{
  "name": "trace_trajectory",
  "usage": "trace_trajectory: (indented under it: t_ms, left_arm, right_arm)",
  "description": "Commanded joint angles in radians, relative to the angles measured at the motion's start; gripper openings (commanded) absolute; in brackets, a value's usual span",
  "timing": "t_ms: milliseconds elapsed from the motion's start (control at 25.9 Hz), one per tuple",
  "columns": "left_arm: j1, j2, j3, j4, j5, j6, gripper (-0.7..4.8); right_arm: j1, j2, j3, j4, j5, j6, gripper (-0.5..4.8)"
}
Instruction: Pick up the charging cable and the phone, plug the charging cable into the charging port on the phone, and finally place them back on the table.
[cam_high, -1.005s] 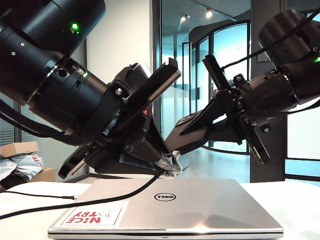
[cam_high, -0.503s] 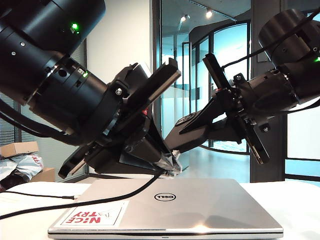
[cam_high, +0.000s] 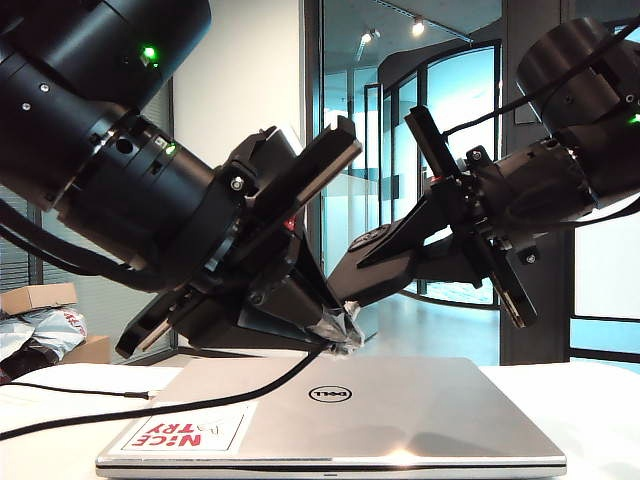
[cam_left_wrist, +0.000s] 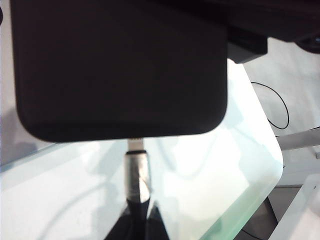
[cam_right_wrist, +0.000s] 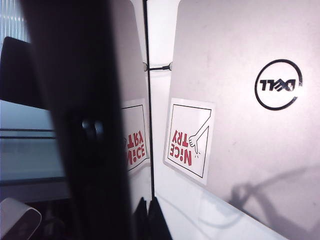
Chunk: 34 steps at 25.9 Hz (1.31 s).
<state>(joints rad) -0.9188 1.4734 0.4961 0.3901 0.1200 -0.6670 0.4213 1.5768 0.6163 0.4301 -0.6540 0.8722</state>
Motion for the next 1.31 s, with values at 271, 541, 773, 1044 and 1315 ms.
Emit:
trace_trajectory:
  t_ms: [271,541,773,1044,1315]
  left_arm:
    - [0.002,-0.003,0.002,0.016,-0.004,0.004,-0.06]
    - [0.002,-0.003,0.002,0.016,-0.004,0.005,-0.06]
    - [0.003,-0.003,0.002,0.017,-0.004,0.005,-0.06]
    - [0.003,-0.003,0.002,0.028,-0.004,0.005,-0.06]
    - [0.001,-0.003,0.002,0.064,-0.004,0.005,0.44]
  right_arm:
    - [0.039,-0.012,0.005,0.007,0.009,-0.068,-0.05]
    - [0.039,-0.012,0.005,-0.038,0.008,-0.113,-0.05]
    - [0.039,-0.012,0.006,-0.057,-0.026,-0.037,-0.05]
    - [0.039,-0.012,0.006,-0.056,-0.029,-0.061,-0.05]
    - [0.038,-0.012,0.006,-0.056,-0.014,-0.061,-0.05]
